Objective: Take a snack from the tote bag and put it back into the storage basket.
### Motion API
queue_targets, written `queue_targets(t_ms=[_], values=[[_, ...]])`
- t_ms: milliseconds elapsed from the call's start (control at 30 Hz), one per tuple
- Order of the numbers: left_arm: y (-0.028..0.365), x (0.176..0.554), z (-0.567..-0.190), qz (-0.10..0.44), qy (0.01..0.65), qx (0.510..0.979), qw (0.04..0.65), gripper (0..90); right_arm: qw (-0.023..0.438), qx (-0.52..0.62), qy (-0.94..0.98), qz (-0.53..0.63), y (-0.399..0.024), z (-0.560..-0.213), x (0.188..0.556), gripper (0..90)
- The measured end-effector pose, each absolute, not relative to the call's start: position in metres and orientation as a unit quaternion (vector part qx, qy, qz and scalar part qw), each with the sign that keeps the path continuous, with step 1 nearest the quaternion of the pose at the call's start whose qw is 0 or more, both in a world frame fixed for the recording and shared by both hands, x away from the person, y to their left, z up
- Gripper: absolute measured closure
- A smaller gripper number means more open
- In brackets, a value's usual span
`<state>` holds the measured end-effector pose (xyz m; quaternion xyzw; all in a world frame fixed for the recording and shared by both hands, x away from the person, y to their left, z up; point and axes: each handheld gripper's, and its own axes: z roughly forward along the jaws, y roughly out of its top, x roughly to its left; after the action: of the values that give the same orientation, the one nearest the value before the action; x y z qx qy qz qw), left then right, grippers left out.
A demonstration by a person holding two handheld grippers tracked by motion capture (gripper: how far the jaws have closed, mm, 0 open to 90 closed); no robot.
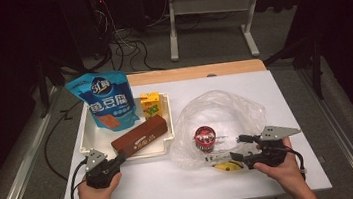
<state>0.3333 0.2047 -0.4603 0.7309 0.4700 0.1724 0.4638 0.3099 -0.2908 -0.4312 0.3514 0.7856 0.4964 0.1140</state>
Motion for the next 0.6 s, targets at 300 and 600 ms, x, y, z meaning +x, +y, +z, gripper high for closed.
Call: queue_targets(t_ms=[300,600], values=[[0.2072,0.3403,-0.4660,0.172,0.492,0.725,0.451,90.0,0.113,0.349,0.787,0.496,-0.2898,-0.4315,0.3099,23.6],[0.2068,0.3429,-0.4685,0.174,0.503,0.722,0.442,90.0,0.113,0.349,0.787,0.497,-0.2894,-0.4315,0.3098,23.6]])
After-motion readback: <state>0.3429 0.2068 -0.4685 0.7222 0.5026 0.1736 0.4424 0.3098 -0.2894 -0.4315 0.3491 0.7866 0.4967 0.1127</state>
